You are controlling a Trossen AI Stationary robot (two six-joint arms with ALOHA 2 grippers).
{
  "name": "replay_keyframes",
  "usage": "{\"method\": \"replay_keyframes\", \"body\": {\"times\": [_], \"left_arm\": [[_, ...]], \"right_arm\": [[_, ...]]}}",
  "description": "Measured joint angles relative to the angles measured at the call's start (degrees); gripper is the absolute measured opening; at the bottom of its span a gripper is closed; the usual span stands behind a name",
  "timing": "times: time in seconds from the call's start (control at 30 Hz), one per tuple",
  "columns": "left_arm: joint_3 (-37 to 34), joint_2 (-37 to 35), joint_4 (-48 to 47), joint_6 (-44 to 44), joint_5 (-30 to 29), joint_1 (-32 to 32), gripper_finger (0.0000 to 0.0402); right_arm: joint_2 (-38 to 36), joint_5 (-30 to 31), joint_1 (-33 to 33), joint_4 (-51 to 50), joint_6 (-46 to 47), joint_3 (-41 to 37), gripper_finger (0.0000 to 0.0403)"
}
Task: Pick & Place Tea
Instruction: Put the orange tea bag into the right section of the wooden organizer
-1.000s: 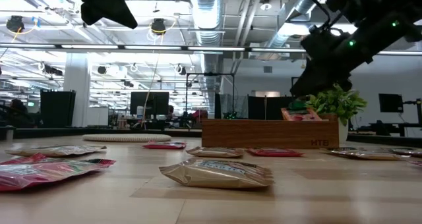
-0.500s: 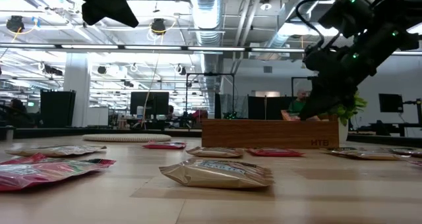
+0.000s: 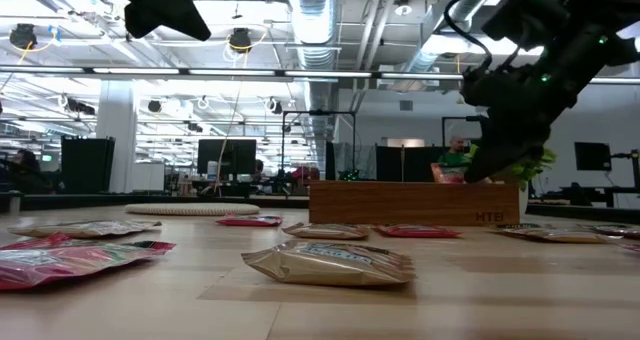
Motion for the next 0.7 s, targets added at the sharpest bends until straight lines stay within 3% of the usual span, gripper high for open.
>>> {"method": "replay_keyframes", "body": {"times": [0.7], "left_arm": [[0.0, 0.02, 1.76, 0.0, -0.09, 0.02, 0.0]], "right_arm": [[0.11, 0.81, -1.11, -4.46, 1.49, 0.37, 0.0]]}}
